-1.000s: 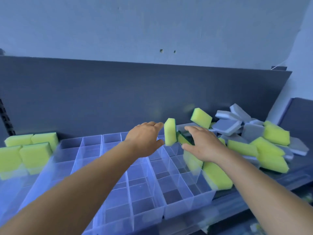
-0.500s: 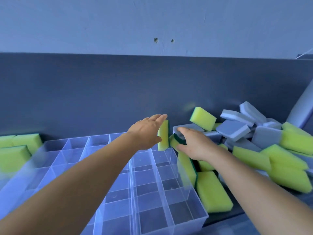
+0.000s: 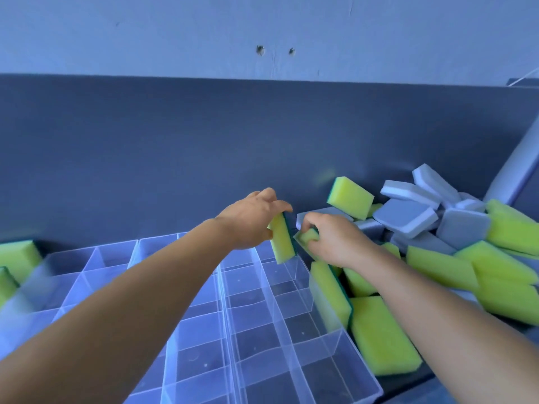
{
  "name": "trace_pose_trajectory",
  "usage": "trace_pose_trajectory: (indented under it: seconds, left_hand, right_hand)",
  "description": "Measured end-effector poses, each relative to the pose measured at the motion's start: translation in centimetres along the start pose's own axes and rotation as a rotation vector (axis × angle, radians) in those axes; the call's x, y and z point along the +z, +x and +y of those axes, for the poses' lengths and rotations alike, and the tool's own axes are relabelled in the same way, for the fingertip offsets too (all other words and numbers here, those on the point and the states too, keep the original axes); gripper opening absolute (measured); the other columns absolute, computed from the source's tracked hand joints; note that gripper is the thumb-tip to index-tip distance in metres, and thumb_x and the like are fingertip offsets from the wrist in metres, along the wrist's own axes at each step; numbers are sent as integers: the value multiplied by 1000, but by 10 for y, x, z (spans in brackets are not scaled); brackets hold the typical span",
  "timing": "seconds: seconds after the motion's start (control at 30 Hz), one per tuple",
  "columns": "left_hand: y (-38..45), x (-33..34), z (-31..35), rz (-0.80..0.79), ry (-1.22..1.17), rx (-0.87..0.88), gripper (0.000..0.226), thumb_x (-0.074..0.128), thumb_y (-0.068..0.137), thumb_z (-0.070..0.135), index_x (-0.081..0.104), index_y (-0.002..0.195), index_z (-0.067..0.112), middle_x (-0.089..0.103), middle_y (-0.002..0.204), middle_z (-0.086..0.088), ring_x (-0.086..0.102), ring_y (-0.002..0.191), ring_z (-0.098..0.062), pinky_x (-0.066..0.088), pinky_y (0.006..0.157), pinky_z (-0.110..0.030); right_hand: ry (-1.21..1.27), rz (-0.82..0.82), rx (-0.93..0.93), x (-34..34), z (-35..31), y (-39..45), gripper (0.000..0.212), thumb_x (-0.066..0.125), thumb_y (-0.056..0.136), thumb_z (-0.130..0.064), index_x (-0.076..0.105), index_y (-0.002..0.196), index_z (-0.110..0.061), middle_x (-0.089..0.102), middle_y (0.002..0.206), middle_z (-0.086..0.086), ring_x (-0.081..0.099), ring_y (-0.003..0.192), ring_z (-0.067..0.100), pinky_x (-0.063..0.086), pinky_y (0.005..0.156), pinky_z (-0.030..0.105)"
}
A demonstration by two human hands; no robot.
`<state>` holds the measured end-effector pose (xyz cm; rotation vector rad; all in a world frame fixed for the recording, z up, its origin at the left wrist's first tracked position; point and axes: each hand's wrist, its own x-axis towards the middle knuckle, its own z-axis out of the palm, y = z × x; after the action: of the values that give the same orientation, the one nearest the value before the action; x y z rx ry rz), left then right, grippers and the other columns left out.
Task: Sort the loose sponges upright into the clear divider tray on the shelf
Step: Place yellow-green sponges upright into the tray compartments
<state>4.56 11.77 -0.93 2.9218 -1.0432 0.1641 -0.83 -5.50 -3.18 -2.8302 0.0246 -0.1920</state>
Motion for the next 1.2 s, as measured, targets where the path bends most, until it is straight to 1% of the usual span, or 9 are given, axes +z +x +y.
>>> trace_pose_trajectory:
  seconds: [0.13,0.3,0.43,0.5,0.63,0.8,0.83,0.93,1.2]
  left_hand:
    - [-4,-11,2,48,28,12,45,61,90,23,46,132,27,37,128,-2,41,119,-21,50,88,-42]
    - [-16,-28,14,72,45,-26,37,57,91,22,45,126,24,51,125,1,45,89,-20,45,74,-34]
    - [-35,-40,20,137,-10,-83,38,51,96,24,42,132,28,47,122,-3,52,88,-26,47,74,-37]
    - [-51,-41,22,179,-47,-106,41,48,97,23,39,136,30,45,122,-1,52,93,-26,44,75,-36]
    - [-90,-43,21,270,-200,-230,39,56,92,22,39,127,24,50,114,3,48,86,-23,44,73,-36]
    - [-138,-49,6,341,-261,-307,37,61,88,23,49,122,24,54,114,2,51,94,-21,47,83,-36]
    - [-147,-49,3,349,-262,-320,37,61,88,23,50,123,25,54,114,2,51,96,-21,47,85,-36]
    - [-175,-49,-9,369,-250,-350,36,61,88,22,51,123,24,56,115,2,52,100,-21,47,89,-38]
    - [-257,-59,-64,396,-188,-443,38,62,88,24,51,124,22,58,118,3,54,103,-22,41,81,-29]
  right_hand:
    - [100,188,60,-13,4,-3,14,49,85,-13,53,93,-24,46,62,-5,47,66,25,30,48,26]
    - [256,335,34,-39,-3,-16,30,47,84,-10,50,109,-26,54,75,-5,51,70,26,41,65,34]
    - [315,364,-113,-47,-12,-29,51,45,85,-5,49,128,-32,52,118,-7,53,91,19,34,74,25]
    - [324,372,-168,-46,-18,-32,51,45,84,-3,52,126,-31,51,124,-6,51,84,16,31,69,23]
    - [398,353,-226,-38,-37,-41,49,44,83,-2,54,121,-32,49,114,-11,47,61,0,34,57,23]
    - [467,285,-317,-24,-76,-52,43,51,82,-7,58,116,-33,50,106,-12,53,78,10,38,57,5]
    - [481,272,-328,-21,-85,-54,40,53,82,-9,59,114,-33,51,105,-12,54,84,12,39,61,5]
    - [520,230,-354,-14,-115,-61,31,63,81,-17,60,109,-32,56,105,-10,58,92,16,44,75,25]
    - [529,246,-381,12,-205,-77,29,66,83,-17,62,110,-25,58,105,-7,51,84,14,37,72,23]
